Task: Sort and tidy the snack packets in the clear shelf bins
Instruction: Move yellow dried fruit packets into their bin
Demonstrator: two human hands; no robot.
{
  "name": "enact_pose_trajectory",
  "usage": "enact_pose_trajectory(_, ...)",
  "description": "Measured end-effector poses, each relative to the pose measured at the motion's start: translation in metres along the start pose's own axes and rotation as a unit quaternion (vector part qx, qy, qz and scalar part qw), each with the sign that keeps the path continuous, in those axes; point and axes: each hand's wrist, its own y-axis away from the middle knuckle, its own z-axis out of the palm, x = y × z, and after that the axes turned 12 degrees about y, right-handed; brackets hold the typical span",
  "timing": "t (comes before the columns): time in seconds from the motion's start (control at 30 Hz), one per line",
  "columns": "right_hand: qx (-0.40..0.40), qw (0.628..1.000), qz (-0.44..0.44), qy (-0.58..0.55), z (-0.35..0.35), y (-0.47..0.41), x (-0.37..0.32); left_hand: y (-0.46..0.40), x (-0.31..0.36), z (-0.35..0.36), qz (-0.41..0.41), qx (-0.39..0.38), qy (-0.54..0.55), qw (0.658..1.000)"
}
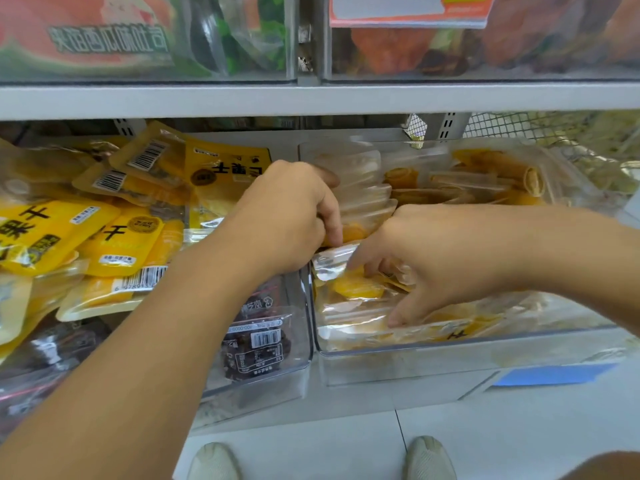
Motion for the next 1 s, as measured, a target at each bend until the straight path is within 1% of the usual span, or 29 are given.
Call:
enact_pose_trajectory(0.07, 0.005, 0.997, -0.011, 0.079, -0.002, -0.004, -0.003, 0.0, 0.0, -0.001, -0.002, -0.015, -0.009, 1.0)
enact_pose_trajectory(0.13, 0.032, 0.992, -0.029, 0.119, -0.003, -0.008, -0.007, 0.0, 0.0, -0.002, 0.001, -0.031, -0.005, 1.0)
enact_pose_trajectory(0.23, 0.109, 0.981, -0.021, 0.157, 0.001, -0.018, -0.007, 0.0, -0.004, -0.002, 0.024, -0.041, 0.012, 0.999)
enact_pose_trajectory(0.3, 0.14, 0.98, 0.005, 0.139, 0.001, -0.019, -0.003, 0.0, -0.005, -0.002, 0.033, -0.03, 0.027, 0.999)
enact_pose_trajectory(0.33, 0.143, 0.982, 0.019, 0.119, 0.0, -0.018, 0.0, 0.0, -0.006, -0.002, 0.032, -0.026, 0.032, 0.999)
enact_pose_trajectory(0.4, 0.153, 0.981, 0.039, 0.116, -0.001, -0.018, 0.003, 0.0, -0.006, -0.002, 0.028, -0.026, 0.035, 0.999)
enact_pose_trajectory(0.47, 0.16, 0.979, 0.045, 0.122, 0.002, -0.019, 0.001, 0.003, -0.004, -0.003, 0.025, -0.045, 0.045, 0.998)
enact_pose_trajectory(0.57, 0.179, 0.976, 0.044, 0.112, 0.005, -0.022, -0.002, 0.005, -0.004, -0.004, 0.015, -0.095, 0.046, 0.994)
enact_pose_trajectory(0.63, 0.162, 0.983, 0.034, 0.081, 0.005, -0.021, -0.002, 0.006, -0.004, -0.002, -0.007, -0.106, 0.023, 0.994)
enact_pose_trajectory(0.73, 0.11, 0.993, 0.026, 0.018, 0.003, -0.018, -0.006, 0.005, -0.004, 0.001, -0.028, -0.085, -0.006, 0.996)
enact_pose_trajectory(0.8, 0.108, 0.991, 0.04, 0.071, 0.006, -0.021, -0.009, 0.003, -0.005, 0.001, -0.039, -0.057, 0.005, 0.998)
enact_pose_trajectory(0.87, 0.155, 0.977, 0.065, 0.129, 0.011, -0.025, -0.01, 0.002, -0.006, -0.001, -0.043, -0.031, 0.019, 0.998)
enact_pose_trajectory(0.93, 0.21, 0.966, 0.096, 0.118, 0.01, -0.023, -0.006, 0.001, -0.006, 0.0, -0.035, -0.015, 0.024, 0.999)
enact_pose_trajectory(1.0, 0.235, 0.956, 0.13, 0.115, 0.006, -0.022, 0.0, 0.002, -0.007, 0.0, -0.032, 0.015, 0.027, 0.999)
